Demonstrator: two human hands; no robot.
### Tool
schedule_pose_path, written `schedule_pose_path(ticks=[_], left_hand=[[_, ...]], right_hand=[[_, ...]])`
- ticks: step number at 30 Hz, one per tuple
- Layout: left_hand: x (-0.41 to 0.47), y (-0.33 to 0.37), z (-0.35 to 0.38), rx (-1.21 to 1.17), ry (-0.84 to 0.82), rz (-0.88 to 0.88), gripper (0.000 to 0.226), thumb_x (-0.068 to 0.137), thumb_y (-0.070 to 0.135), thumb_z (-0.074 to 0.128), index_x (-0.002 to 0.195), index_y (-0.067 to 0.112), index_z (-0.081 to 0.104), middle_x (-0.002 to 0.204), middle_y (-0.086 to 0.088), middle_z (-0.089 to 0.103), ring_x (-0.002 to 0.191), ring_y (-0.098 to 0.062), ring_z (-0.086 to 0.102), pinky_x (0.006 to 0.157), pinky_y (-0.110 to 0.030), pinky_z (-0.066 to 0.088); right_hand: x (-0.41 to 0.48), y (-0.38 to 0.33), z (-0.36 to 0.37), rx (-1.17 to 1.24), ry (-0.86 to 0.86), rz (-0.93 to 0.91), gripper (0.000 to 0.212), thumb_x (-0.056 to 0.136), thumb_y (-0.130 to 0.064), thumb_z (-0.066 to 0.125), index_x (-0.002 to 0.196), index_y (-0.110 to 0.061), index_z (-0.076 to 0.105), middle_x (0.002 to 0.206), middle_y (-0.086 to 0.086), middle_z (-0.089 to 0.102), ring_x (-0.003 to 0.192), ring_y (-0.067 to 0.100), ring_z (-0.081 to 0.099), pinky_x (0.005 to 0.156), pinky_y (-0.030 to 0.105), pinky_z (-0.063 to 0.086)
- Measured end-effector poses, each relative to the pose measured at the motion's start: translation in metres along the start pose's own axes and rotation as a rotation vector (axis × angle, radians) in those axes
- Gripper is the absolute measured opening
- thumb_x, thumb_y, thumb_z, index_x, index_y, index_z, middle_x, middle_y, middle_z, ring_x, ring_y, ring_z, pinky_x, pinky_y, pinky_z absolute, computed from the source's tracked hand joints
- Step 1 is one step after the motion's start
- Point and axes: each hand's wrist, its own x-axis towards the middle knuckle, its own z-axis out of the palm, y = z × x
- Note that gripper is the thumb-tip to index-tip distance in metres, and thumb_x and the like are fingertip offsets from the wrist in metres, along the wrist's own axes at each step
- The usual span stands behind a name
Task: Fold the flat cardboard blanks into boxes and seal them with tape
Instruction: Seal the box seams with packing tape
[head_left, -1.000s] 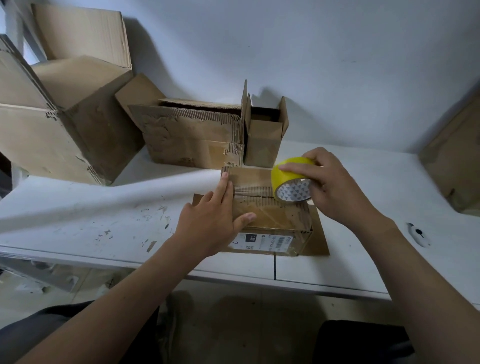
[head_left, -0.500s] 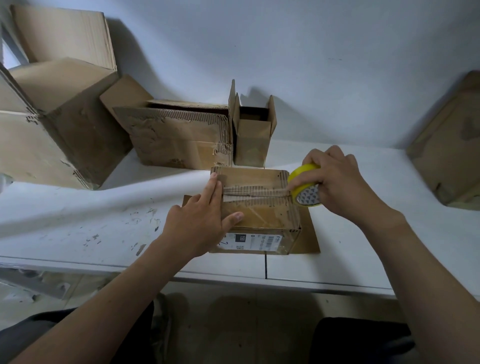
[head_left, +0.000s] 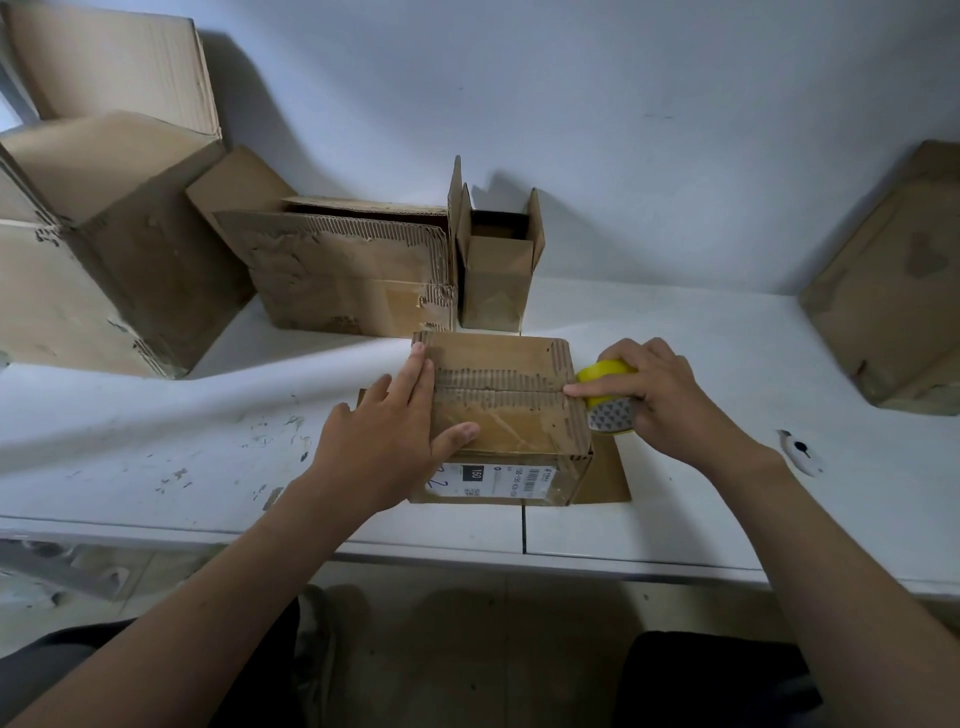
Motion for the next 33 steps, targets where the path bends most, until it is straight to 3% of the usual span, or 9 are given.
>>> schedule_pose_path(ticks=[5,9,17,20,23,26,28,31,33], left_hand=[[-0.004,-0.006,-0.008,0.129,0.012,0.014,0.111,0.072,0.075,-0.029,0.162,0.018,0.001,0.170,0.000,-0.010,0.156,-0.026,-0.012,0.120,-0.066,0.010],[-0.019,0.010,-0.006,0.141,0.021,0.051,0.121,0.067,0.076,-0.041,0.161,0.015,0.006,0.170,-0.007,-0.003,0.156,-0.025,-0.009,0.121,-0.065,0.001],[-0.018,0.057,0.000,0.077,0.035,0.053,0.114,0.075,0.081,-0.019,0.159,0.011,0.013,0.167,-0.023,0.006,0.153,-0.046,0.008,0.117,-0.072,0.012],[-0.016,0.071,0.006,0.099,0.066,0.095,0.089,0.094,0.070,0.006,0.158,0.011,0.021,0.165,-0.023,0.015,0.152,-0.046,0.015,0.113,-0.074,0.016],[-0.016,0.071,0.011,0.076,0.134,0.226,0.073,0.095,0.054,0.019,0.150,0.013,0.042,0.158,-0.018,0.039,0.146,-0.042,0.035,0.108,-0.074,0.027],[-0.021,0.063,0.012,0.049,0.141,0.435,0.070,0.093,0.050,0.024,0.151,0.015,0.042,0.158,-0.012,0.040,0.147,-0.033,0.036,0.111,-0.070,0.027],[-0.026,0.056,0.010,-0.005,0.118,0.560,0.073,0.092,0.049,0.023,0.157,0.018,0.032,0.165,-0.006,0.028,0.154,-0.023,0.022,0.120,-0.064,0.014],[-0.030,0.049,0.007,-0.034,0.032,0.724,0.070,0.093,0.047,0.024,0.161,0.029,0.020,0.168,0.012,0.010,0.155,-0.005,-0.002,0.123,-0.046,-0.010],[-0.029,0.047,0.006,-0.006,0.002,0.795,0.064,0.098,0.046,0.022,0.161,0.037,0.013,0.167,0.020,0.004,0.152,0.000,-0.012,0.124,-0.044,-0.014]], right_hand=[[-0.006,-0.007,0.000,0.055,-0.111,0.013,0.082,0.087,0.015,0.057,0.129,-0.056,0.055,0.130,0.003,0.048,0.112,0.024,0.045,0.093,0.046,0.045],[-0.003,-0.023,0.010,0.111,-0.174,-0.029,0.077,0.093,0.006,0.055,0.135,-0.059,0.051,0.133,-0.005,0.042,0.118,0.019,0.043,0.098,0.042,0.048],[0.000,-0.042,0.016,0.167,-0.200,-0.094,0.065,0.097,-0.007,0.061,0.137,-0.055,0.046,0.132,-0.006,0.046,0.119,0.011,0.046,0.093,0.020,0.051],[-0.004,-0.039,0.008,0.130,-0.224,-0.084,0.046,0.091,-0.041,0.072,0.134,-0.046,0.057,0.131,-0.010,0.054,0.116,0.009,0.050,0.092,0.028,0.055],[-0.007,-0.035,-0.009,0.181,-0.168,-0.036,0.044,0.088,-0.069,0.052,0.121,-0.044,0.068,0.121,-0.020,0.059,0.110,0.006,0.056,0.083,0.030,0.055],[-0.011,-0.034,-0.023,0.205,0.029,-0.063,0.040,0.100,-0.053,0.045,0.109,-0.031,0.077,0.111,-0.014,0.065,0.104,0.010,0.060,0.081,0.041,0.053],[-0.014,-0.035,-0.026,0.187,0.127,-0.101,0.036,0.103,-0.042,0.048,0.108,-0.023,0.078,0.108,-0.009,0.069,0.102,0.016,0.061,0.083,0.045,0.051],[-0.021,-0.043,-0.025,0.210,0.109,-0.108,0.032,0.103,-0.039,0.050,0.115,-0.024,0.076,0.120,-0.011,0.070,0.113,0.012,0.060,0.093,0.042,0.049],[-0.024,-0.049,-0.020,0.226,0.009,-0.108,0.036,0.102,-0.043,0.049,0.124,-0.027,0.072,0.133,-0.014,0.065,0.124,0.007,0.055,0.103,0.039,0.046]])
